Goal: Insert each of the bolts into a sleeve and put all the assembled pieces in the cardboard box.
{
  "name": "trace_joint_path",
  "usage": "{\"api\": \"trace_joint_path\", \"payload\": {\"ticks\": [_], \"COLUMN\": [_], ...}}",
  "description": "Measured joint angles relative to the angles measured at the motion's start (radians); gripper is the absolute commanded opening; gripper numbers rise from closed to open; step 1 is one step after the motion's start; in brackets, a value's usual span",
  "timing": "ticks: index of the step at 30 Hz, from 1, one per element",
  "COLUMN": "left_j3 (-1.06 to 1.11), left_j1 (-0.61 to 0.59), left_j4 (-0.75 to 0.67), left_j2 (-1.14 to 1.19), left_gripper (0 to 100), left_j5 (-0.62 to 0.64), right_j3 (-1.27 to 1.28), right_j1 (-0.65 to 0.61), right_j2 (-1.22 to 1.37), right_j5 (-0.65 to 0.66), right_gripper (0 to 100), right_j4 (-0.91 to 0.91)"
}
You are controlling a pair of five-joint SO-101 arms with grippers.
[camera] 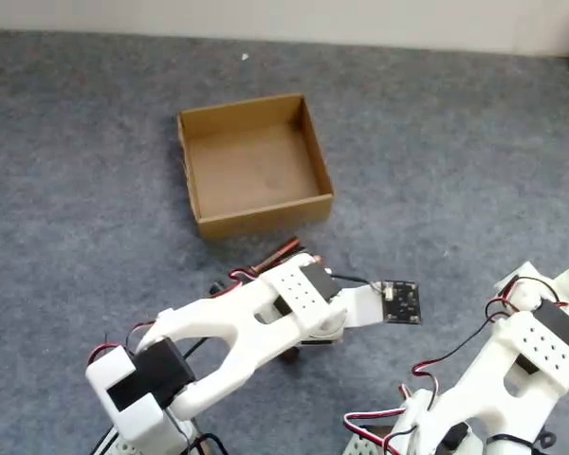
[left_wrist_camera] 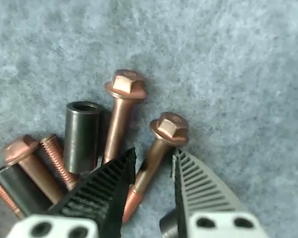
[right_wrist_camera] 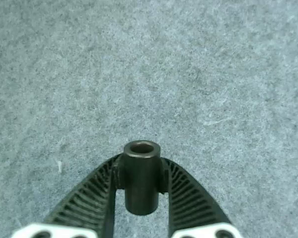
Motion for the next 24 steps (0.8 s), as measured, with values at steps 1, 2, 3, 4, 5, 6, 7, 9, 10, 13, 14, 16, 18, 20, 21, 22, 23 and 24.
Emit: {"api": "trace_joint_path", "payload": {"ticks": [1, 2, 3, 4, 5, 6, 7, 9, 10, 13, 14, 16, 18, 20, 21, 22, 23, 24], "left_j3": [-0.006, -0.008, -0.014, -0.018, -0.02, -0.023, -0.023, -0.023, -0.023, -0.023, -0.023, -0.021, -0.008, 0.017, 0.031, 0.048, 0.064, 0.083], "left_j1": [0.006, 0.012, 0.02, 0.025, 0.028, 0.032, 0.038, 0.051, 0.051, 0.049, 0.051, 0.051, 0.049, 0.037, 0.025, 0.006, -0.015, -0.04], "left_j4": [0.003, 0.003, 0.003, 0.005, 0.006, 0.009, 0.012, 0.017, 0.018, 0.021, 0.021, 0.021, 0.023, 0.023, 0.023, 0.025, 0.026, 0.029], "left_j2": [0.005, 0.009, 0.018, 0.025, 0.031, 0.035, 0.038, 0.04, 0.04, 0.04, 0.04, 0.035, 0.003, -0.058, -0.101, -0.15, -0.206, -0.262], "left_gripper": [14, 13, 9, 5, 1, 0, 2, 0, 0, 1, 1, 1, 1, 1, 1, 1, 1, 1], "left_j5": [0.0, 0.0, 0.0, 0.0, 0.0, 0.0, 0.0, 0.0, 0.0, 0.0, 0.0, 0.0, 0.012, 0.057, 0.074, 0.086, 0.1, 0.118], "right_j3": [0.0, 0.0, 0.0, 0.0, 0.0, 0.0, 0.0, 0.0, 0.0, 0.0, 0.0, 0.0, 0.0, -0.006, -0.017, -0.032, -0.051, -0.072], "right_j1": [0.0, 0.0, 0.0, 0.0, 0.0, 0.0, 0.0, 0.0, 0.0, 0.0, 0.0, 0.0, 0.0, 0.0, 0.0, 0.0, -0.002, -0.011], "right_j2": [0.0, 0.0, 0.0, 0.0, 0.0, 0.0, 0.0, 0.0, 0.0, 0.0, 0.0, 0.0, 0.0, 0.0, 0.0, 0.0, 0.0, 0.0], "right_j5": [0.0, 0.0, 0.0, 0.0, 0.0, 0.0, 0.0, 0.0, 0.0, 0.0, 0.0, 0.0, 0.0, 0.0, 0.0, 0.0, 0.0, 0.0], "right_gripper": [0.5, 0.5, 0.5, 0.5, 0.5, 0.5, 0.5, 0.5, 0.5, 0.5, 0.5, 0.5, 0.5, 0.5, 0.5, 0.5, 0.5, 0.5], "right_j4": [0.0, 0.0, 0.0, 0.0, 0.0, 0.0, 0.0, 0.0, 0.0, 0.0, 0.0, 0.0, 0.0, 0.0, 0.0, 0.008, 0.025, 0.051]}}
